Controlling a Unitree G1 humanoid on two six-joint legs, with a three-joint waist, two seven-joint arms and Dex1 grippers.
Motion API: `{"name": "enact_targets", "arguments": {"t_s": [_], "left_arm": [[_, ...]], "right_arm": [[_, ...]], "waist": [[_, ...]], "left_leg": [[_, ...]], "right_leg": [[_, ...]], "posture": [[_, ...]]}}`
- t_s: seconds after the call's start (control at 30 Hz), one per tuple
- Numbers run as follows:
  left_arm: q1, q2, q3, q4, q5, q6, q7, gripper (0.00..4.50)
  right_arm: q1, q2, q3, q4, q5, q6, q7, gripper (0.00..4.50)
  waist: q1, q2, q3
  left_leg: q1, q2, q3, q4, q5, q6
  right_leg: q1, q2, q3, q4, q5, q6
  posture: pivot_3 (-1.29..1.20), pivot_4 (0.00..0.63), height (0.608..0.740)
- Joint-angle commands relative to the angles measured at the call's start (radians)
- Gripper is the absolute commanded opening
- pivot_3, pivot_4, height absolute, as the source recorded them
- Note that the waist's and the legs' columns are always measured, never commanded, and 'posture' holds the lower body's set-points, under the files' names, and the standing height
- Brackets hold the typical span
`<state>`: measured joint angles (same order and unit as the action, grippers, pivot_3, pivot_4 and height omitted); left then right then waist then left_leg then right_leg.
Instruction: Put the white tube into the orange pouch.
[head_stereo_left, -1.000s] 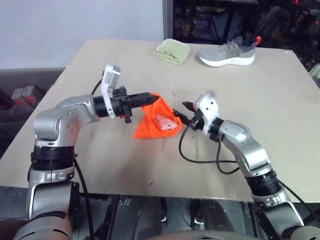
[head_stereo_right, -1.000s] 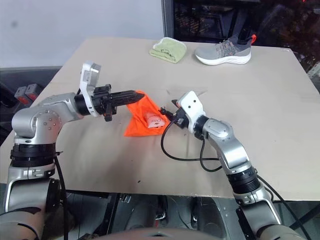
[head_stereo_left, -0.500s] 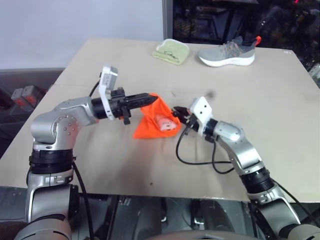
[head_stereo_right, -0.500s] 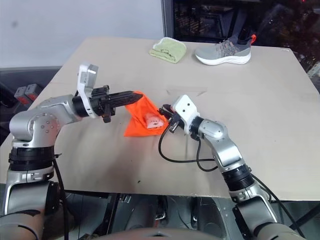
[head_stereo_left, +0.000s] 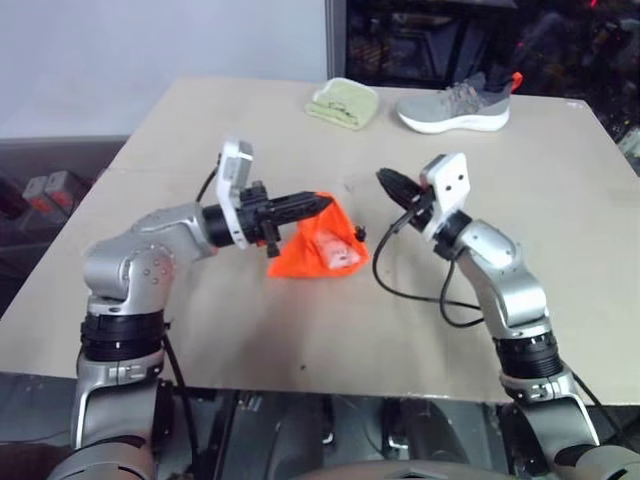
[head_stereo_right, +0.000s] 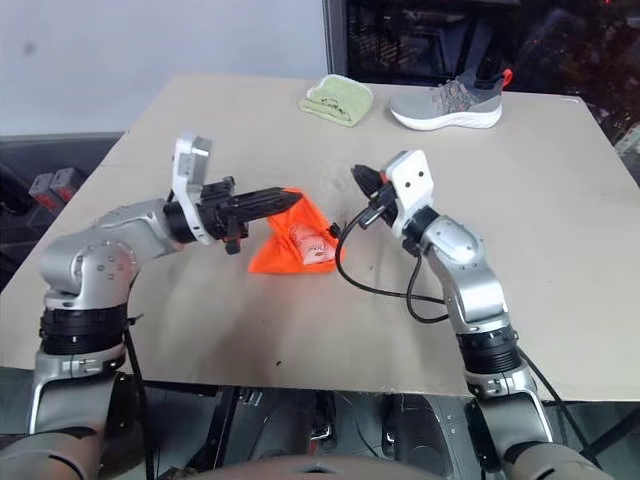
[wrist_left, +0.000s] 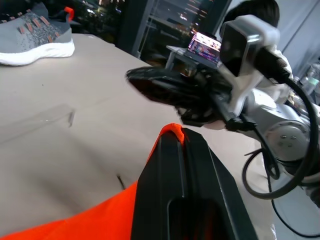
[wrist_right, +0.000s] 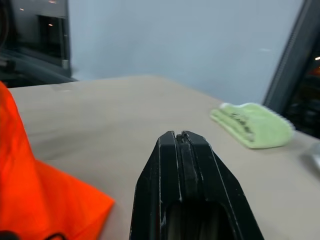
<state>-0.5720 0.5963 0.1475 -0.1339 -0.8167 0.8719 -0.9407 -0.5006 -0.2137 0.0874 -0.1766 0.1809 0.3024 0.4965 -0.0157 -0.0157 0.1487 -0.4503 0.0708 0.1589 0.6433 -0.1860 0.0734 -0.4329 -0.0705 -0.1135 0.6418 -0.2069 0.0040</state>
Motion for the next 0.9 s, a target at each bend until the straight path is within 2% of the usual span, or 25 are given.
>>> {"name": "enact_targets", "arguments": {"t_s": [0.03,0.1,0.17,0.3,0.43,0.6,0.9], "left_arm": [[-0.032,-0.011,0.066,0.005,-0.066,0.023,0.033,0.0],[-0.054,-0.001,0.084,0.042,-0.076,0.027,0.032,0.0],[-0.078,0.029,0.094,0.093,-0.077,0.031,0.003,0.0],[-0.075,0.099,0.053,0.124,-0.032,0.003,-0.092,0.0],[-0.066,0.188,0.0,0.158,0.023,-0.026,-0.216,0.0],[-0.021,0.242,-0.037,0.17,0.087,-0.089,-0.301,0.0],[0.05,0.271,-0.046,0.145,0.139,-0.145,-0.35,0.0]], "right_arm": [[0.049,-0.101,0.02,-0.075,-0.044,0.039,0.037,0.03],[0.095,-0.143,0.044,-0.09,-0.043,0.053,0.069,0.56],[0.159,-0.157,0.064,-0.107,-0.008,0.089,0.101,1.28],[0.197,-0.161,0.08,-0.111,0.022,0.096,0.147,3.19],[0.122,-0.169,0.109,-0.078,0.043,0.103,0.224,3.19],[0.053,-0.164,0.15,-0.061,0.033,0.087,0.271,3.19],[0.015,-0.216,0.247,-0.064,-0.032,0.042,0.359,3.19]], "waist": [[0.001,0.0,0.0],[0.003,0.0,0.0],[0.002,0.0,0.0],[-0.006,0.0,0.0],[-0.004,0.0,0.0],[0.002,0.0,0.0],[0.002,0.0,0.0]], "left_leg": [[0.0,0.0,0.0,0.0,0.0,0.0],[0.0,0.0,0.0,0.0,0.0,0.0],[0.0,-0.001,0.0,0.0,0.0,0.0],[0.001,0.0,0.001,0.0,0.0,0.0],[0.001,0.001,0.001,0.0,0.0,0.0],[0.001,0.001,0.001,-0.001,0.0,0.0],[-0.001,0.001,0.0,-0.001,0.0,0.0]], "right_leg": [[0.0,0.0,0.0,0.0,0.0,0.0],[0.0,0.0,0.0,0.0,0.0,0.0],[0.0,0.0,-0.001,0.0,0.0,0.0],[0.0,0.001,-0.002,0.0,0.0,0.0],[0.0,0.0,-0.002,0.0,-0.002,-0.002],[-0.001,-0.001,-0.002,-0.001,-0.002,-0.003],[-0.002,-0.002,-0.001,-0.001,-0.003,-0.003]], "posture": [[0.0,0.15,0.74],[0.0,0.15,0.74],[0.0,0.15,0.74],[0.0,0.15,0.74],[0.0,0.15,0.74],[0.0,0.15,0.74],[0.0,0.15,0.74]]}}
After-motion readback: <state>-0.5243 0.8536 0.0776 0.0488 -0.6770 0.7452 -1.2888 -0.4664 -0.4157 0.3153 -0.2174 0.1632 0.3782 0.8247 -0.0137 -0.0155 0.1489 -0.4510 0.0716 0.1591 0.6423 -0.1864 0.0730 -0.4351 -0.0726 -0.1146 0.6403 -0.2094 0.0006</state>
